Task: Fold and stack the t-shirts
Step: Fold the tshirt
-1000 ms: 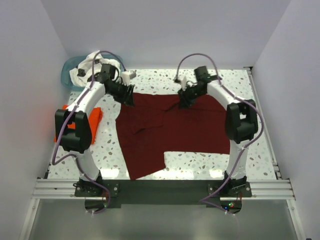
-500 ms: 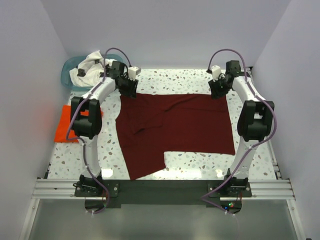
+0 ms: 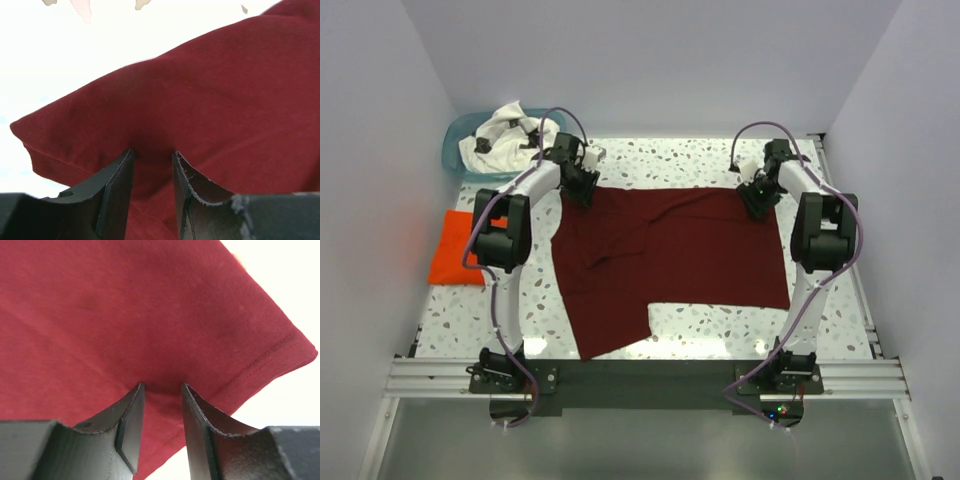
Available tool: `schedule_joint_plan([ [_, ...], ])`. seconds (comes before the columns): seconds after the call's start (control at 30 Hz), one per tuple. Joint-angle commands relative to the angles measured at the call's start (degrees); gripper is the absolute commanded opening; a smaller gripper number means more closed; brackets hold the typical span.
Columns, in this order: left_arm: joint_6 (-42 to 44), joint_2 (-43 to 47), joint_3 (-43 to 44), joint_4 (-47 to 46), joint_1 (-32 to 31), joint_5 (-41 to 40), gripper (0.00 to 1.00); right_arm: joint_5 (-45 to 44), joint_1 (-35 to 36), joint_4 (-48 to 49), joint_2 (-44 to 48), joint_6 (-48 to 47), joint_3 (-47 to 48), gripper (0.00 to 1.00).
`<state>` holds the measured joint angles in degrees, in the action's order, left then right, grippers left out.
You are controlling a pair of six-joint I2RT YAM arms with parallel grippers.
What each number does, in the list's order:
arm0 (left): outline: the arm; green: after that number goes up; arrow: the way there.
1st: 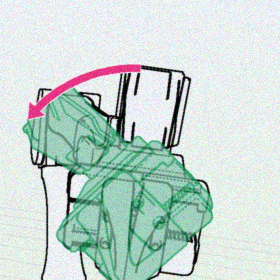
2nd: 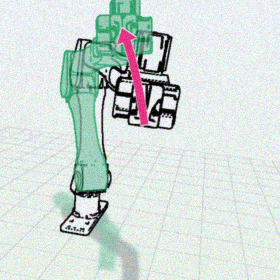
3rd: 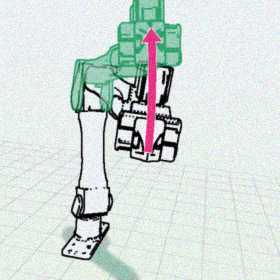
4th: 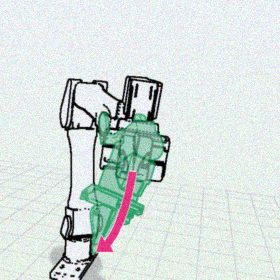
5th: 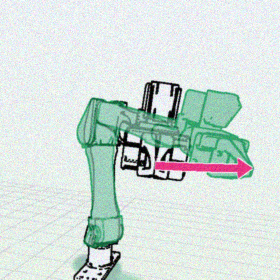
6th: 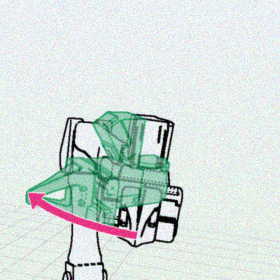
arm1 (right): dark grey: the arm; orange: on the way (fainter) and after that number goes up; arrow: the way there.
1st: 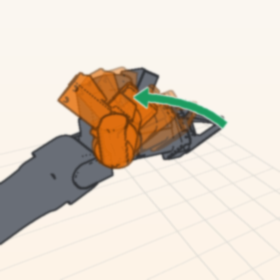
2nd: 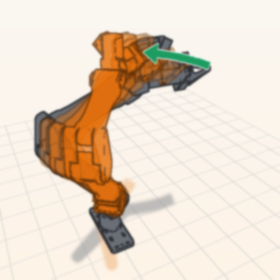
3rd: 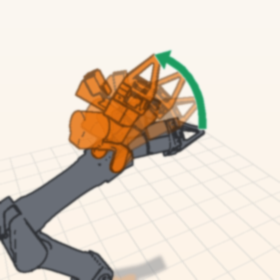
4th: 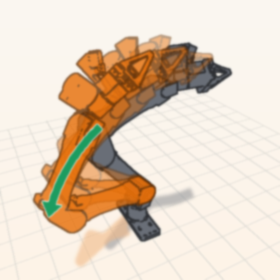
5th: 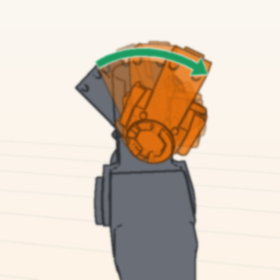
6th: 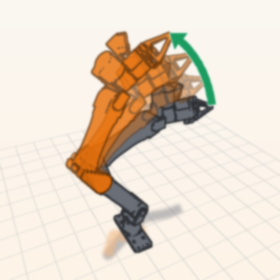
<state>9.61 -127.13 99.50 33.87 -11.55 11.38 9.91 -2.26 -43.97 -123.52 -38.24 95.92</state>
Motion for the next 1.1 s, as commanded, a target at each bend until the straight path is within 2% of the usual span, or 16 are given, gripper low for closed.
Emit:
schedule_joint_plan([
  [0.0,0.1,-2.0,0.0,-1.8,0.4,-2.8,0.41,-4.8,-1.2,-0.2,-2.4,-2.7,0.4,0.38],
  [0.2,2.3,-7.2,3.8,0.1,1.3,-6.5,0.35,-9.5,-2.4,1.1,-6.0,-3.4,2.8,0.36],
  [0.33,3.7,-12.4,12.0,2.2,1.3,-7.6,0.32,-9.6,-2.3,1.3,-9.3,-2.2,7.5,0.35],
  [0.43,4.7,-15.7,20.4,3.3,1.3,-7.6,0.31,-6.9,-2.0,1.3,-10.6,-0.6,11.6,0.37],
  [0.5,5.9,-16.0,22.3,2.9,1.3,-6.6,0.32,-4.6,-1.1,0.5,-10.7,0.3,14.5,0.38],
  [0.6,7.3,-12.5,22.5,0.9,1.4,-3.0,0.39,0.9,-0.7,-1.1,-8.4,1.4,16.3,0.48],
  [0.67,8.1,-9.0,20.0,-1.2,1.4,1.9,0.43,3.4,-0.8,-2.6,-4.9,1.8,16.7,0.55],
  [0.8,10.8,4.5,13.9,-2.9,1.4,10.6,0.52,7.1,-0.9,-7.6,2.7,-0.2,15.8,0.7],
  [0.9,15.8,14.8,2.6,-1.9,1.4,17.3,0.59,10.0,-0.9,-14.5,10.1,-6.7,11.2,0.85],
  [1.07,28.4,31.2,-13.3,6.1,1.4,24.9,0.68,9.0,-0.9,-22.8,23.8,-17.6,-5.1,0.86],
])
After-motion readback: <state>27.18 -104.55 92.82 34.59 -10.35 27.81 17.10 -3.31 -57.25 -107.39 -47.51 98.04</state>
